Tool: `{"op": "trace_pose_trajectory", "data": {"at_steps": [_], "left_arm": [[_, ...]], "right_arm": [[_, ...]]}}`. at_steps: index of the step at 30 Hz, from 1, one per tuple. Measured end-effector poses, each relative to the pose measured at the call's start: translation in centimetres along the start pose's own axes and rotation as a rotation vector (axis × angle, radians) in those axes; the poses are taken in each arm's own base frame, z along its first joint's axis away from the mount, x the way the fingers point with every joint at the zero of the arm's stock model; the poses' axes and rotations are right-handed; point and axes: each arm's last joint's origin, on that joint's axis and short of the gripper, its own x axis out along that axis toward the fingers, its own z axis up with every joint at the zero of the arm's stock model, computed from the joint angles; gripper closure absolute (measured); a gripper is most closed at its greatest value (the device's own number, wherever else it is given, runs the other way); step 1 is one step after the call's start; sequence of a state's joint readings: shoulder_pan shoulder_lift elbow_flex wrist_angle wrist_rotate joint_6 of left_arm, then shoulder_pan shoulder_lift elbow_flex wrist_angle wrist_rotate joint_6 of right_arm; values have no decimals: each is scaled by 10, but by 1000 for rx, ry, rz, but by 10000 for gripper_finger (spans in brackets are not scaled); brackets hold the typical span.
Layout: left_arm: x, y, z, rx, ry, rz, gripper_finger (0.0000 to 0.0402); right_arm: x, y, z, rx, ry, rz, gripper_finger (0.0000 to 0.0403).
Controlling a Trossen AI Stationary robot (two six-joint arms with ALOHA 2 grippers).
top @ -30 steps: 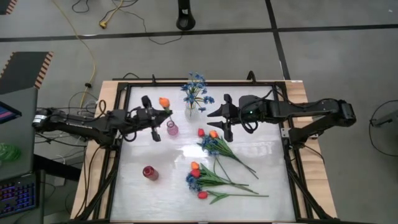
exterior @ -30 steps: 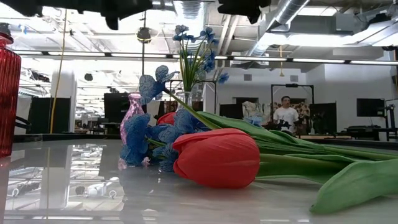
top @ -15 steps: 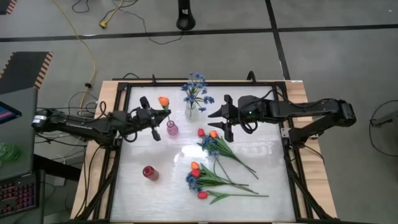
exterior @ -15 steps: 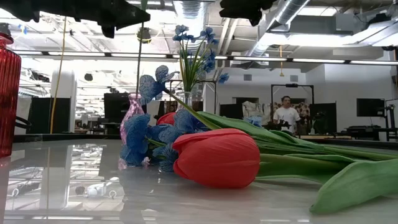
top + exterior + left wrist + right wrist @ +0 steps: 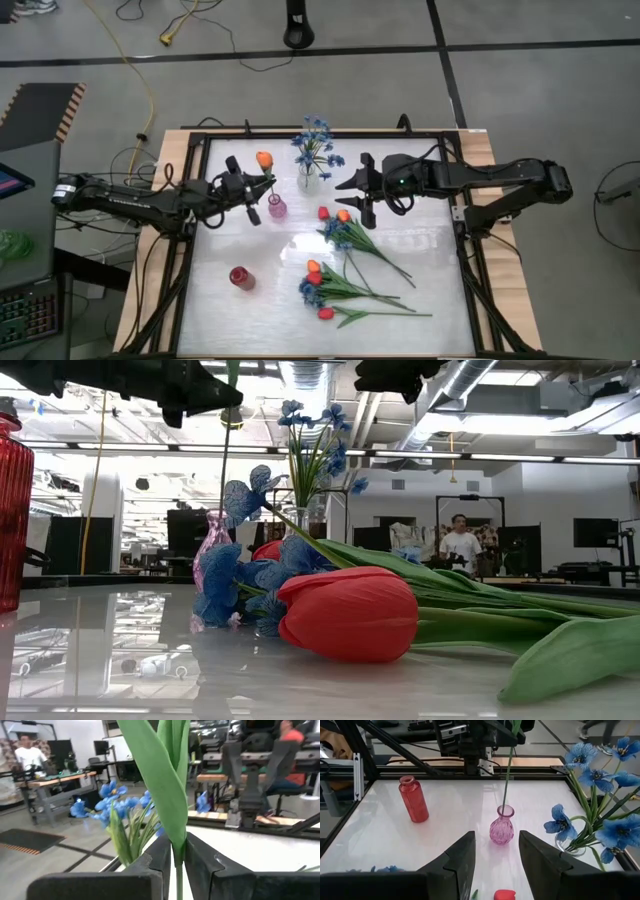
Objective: Sort flowers into vase by color
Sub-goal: Put the top right orange tulip into the purple vase, then put the top orange tulip into the purple vase
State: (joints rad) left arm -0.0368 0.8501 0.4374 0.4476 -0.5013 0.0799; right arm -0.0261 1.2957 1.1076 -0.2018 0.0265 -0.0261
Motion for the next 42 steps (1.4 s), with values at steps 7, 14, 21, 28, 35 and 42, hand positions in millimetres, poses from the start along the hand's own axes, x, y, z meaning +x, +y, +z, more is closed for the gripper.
{"op": "trace_pose_trajectory", "data": {"at_steps": [7, 14, 21, 28, 35, 42], "left_arm": [[0, 0, -4, 2, 41, 13, 326], [0, 0, -7, 21, 66, 11, 277], [-7, 4, -7, 70, 103, 6, 251], [-23, 12, -3, 57, 126, -13, 248], [-37, 17, -6, 46, 190, -98, 248], [-43, 19, -10, 10, 234, -138, 248]], "right_arm": [[0, 0, 0, 0, 4, 0, 226], [0, 0, -1, 0, 10, 0, 226], [0, 0, -8, 29, 87, -1, 226], [-2, 0, -22, 123, 225, -11, 226], [-7, 2, -38, 304, 406, -56, 226], [5, 17, -62, 385, 600, -164, 226]]}}
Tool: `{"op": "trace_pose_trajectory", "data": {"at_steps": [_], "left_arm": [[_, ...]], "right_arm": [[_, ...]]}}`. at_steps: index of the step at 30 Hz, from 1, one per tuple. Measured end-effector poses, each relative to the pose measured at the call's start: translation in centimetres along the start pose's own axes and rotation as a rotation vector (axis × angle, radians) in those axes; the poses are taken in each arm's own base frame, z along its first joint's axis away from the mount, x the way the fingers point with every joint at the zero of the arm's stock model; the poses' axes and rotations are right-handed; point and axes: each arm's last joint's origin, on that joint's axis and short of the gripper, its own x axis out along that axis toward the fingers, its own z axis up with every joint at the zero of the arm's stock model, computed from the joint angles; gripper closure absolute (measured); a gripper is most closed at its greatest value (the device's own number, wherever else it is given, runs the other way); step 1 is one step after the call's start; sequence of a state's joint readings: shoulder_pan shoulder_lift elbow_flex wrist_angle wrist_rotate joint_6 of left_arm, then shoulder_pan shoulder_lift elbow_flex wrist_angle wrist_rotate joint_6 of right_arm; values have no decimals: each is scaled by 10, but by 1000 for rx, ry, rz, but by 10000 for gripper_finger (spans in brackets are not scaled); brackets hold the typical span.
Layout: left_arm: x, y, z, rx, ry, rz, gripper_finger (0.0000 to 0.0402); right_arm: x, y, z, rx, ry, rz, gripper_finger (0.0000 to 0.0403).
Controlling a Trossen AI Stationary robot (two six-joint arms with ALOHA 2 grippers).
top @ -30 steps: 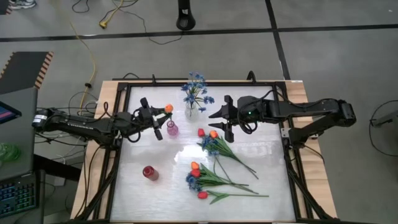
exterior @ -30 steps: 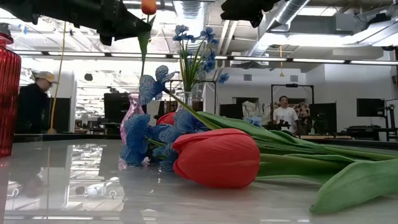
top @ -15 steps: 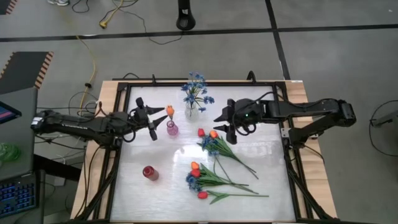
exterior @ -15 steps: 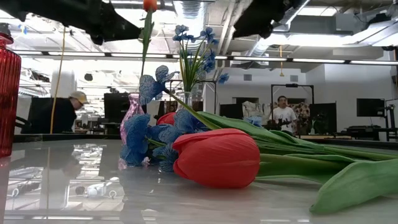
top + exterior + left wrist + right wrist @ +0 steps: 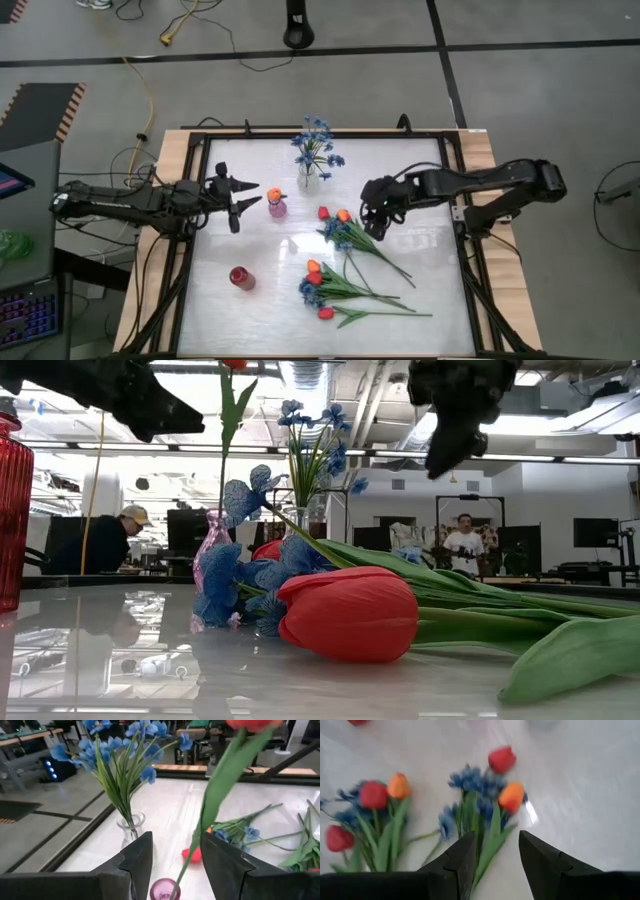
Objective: Sort flowers into vase by color
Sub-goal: Put the top orange tulip into the purple vase
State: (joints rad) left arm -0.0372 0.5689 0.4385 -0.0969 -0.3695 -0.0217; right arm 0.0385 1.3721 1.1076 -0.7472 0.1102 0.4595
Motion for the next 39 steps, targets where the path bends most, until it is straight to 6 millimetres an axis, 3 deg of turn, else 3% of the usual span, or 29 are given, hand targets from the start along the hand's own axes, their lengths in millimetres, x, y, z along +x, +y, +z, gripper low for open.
{"op": "trace_pose_trajectory", "data": {"at_steps": [7, 15, 39], "left_arm": [[0, 0, -2, 0, 22, 1, 248], [0, -1, -3, -19, 27, -25, 248], [0, -1, -3, -53, 27, -40, 248]], "right_arm": [[45, 15, -11, 62, 153, -66, 226], [86, 16, -25, 115, 304, -164, 226], [130, 18, -38, 109, 409, -197, 237]]}}
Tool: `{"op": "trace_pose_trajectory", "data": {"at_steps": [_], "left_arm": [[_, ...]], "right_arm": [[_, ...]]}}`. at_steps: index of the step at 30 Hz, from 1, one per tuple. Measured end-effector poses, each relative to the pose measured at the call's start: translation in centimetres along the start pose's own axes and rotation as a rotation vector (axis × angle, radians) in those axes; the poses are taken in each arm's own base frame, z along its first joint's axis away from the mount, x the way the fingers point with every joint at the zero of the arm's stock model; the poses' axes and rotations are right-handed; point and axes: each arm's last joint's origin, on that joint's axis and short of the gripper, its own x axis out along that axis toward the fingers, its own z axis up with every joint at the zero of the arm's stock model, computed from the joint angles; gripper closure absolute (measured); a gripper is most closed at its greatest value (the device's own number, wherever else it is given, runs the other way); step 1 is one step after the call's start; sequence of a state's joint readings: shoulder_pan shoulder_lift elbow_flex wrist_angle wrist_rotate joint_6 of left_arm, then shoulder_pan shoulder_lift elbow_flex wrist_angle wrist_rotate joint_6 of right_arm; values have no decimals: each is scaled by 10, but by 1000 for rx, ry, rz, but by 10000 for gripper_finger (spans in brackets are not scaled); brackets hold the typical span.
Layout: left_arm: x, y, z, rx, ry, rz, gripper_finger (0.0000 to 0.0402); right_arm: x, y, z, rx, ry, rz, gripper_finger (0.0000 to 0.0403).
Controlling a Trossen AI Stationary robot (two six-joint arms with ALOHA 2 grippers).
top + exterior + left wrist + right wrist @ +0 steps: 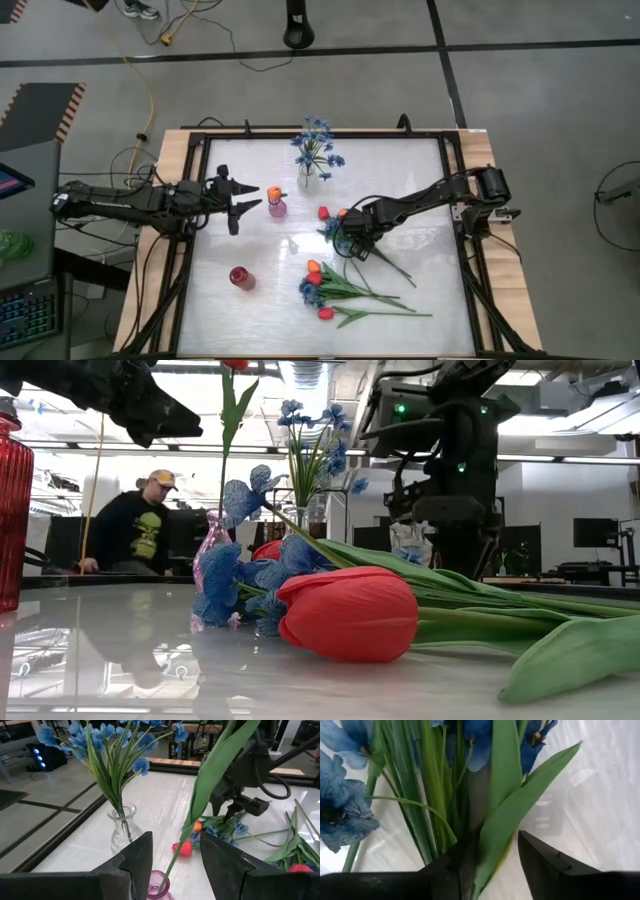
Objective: Sort flowers into vase by color
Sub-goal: Put the top orange tulip into the purple vase
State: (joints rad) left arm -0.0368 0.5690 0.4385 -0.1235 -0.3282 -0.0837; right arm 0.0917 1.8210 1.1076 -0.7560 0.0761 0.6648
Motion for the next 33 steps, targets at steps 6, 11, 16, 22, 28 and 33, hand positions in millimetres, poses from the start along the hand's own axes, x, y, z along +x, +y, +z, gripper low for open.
{"op": "trace_pose_trajectory", "data": {"at_steps": [6, 11, 16, 22, 28, 33], "left_arm": [[0, 0, 0, 0, 1, -3, 248], [0, 0, 0, 0, 1, -2, 248], [0, 0, 0, 0, 1, -2, 248], [0, 0, 0, -6, 0, -2, 248], [0, 0, 0, -8, 0, -2, 248], [0, 0, 0, -9, 0, -2, 248]], "right_arm": [[-3, 0, 0, -2, -10, 7, 290], [-6, -1, 0, -8, -8, 5, 336], [-6, -3, -2, -10, 7, -6, 355], [-6, -3, -3, -10, 27, 5, 340], [-6, -2, -4, -9, 51, 35, 332], [-6, -2, -4, -8, 62, 51, 331]]}}
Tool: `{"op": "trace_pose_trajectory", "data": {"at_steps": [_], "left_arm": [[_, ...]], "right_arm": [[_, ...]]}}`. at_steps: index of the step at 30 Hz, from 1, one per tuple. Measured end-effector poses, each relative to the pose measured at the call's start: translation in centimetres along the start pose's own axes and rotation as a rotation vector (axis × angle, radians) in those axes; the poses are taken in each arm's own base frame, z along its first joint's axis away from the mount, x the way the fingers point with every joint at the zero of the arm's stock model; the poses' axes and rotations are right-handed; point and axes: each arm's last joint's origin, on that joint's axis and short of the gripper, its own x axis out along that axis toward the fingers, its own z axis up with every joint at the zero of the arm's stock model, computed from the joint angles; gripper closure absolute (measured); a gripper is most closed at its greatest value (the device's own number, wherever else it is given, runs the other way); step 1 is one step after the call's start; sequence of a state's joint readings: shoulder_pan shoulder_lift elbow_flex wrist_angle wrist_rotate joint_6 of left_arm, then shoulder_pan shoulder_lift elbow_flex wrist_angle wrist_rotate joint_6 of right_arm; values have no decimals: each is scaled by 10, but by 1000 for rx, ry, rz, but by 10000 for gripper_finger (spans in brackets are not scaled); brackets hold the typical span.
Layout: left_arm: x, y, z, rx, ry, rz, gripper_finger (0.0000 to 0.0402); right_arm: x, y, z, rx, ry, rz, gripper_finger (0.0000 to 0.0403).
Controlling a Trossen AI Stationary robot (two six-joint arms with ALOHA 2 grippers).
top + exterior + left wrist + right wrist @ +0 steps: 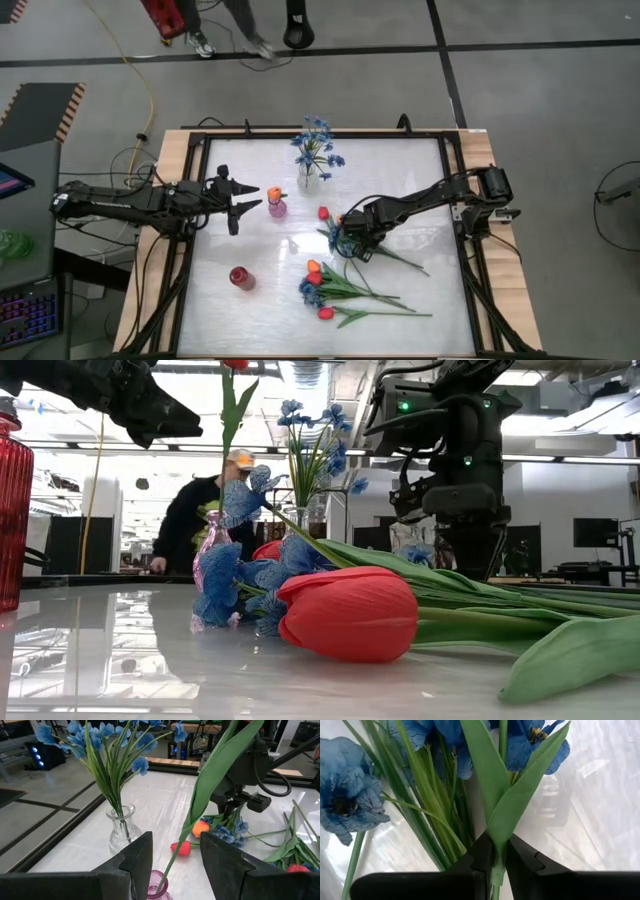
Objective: Sort flowers into vase by color
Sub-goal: Put the top orange tulip into the purple vase
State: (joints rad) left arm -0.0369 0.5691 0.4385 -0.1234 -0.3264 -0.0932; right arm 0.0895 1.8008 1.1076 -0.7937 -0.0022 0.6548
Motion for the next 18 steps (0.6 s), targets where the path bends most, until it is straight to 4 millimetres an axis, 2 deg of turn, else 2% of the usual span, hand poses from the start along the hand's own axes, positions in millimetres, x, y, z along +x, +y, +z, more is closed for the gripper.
{"op": "trace_pose_trajectory", "data": {"at_steps": [7, 18], "left_arm": [[0, 0, 0, -1, 0, 0, 248], [0, 0, 0, -1, 0, 0, 248]], "right_arm": [[0, 0, 0, 3, 10, 16, 331], [-1, -10, 7, 56, 110, 154, 332]]}}
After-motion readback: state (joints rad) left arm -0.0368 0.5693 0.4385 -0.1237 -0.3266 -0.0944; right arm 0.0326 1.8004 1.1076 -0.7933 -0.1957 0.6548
